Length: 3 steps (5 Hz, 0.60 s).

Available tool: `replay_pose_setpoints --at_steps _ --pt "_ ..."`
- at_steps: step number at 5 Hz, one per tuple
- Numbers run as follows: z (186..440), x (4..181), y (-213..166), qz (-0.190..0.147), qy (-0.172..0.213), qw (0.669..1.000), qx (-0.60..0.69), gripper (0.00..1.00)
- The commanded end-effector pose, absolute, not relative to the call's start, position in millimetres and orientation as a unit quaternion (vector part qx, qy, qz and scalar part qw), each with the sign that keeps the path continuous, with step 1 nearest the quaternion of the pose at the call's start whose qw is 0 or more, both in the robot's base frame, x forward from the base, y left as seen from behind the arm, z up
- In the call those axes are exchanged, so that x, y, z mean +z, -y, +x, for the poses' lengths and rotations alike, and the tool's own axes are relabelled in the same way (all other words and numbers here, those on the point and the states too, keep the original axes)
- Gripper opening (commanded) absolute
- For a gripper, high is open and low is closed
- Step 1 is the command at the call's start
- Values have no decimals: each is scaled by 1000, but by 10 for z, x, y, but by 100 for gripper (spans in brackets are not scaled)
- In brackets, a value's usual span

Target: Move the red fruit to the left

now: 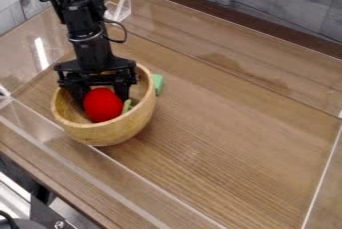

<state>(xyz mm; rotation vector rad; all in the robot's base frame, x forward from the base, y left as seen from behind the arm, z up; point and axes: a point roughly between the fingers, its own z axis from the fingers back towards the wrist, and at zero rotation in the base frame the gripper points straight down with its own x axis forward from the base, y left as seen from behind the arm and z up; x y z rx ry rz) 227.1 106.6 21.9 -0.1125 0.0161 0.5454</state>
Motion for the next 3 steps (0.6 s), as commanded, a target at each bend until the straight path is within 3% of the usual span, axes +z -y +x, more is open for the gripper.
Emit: replay_pose_setpoints --at_steps 1,3 --pt "2286 108 -1170 -57 -20 961 270 0" --pt "2276 85 -1262 -57 -23 962 265 0"
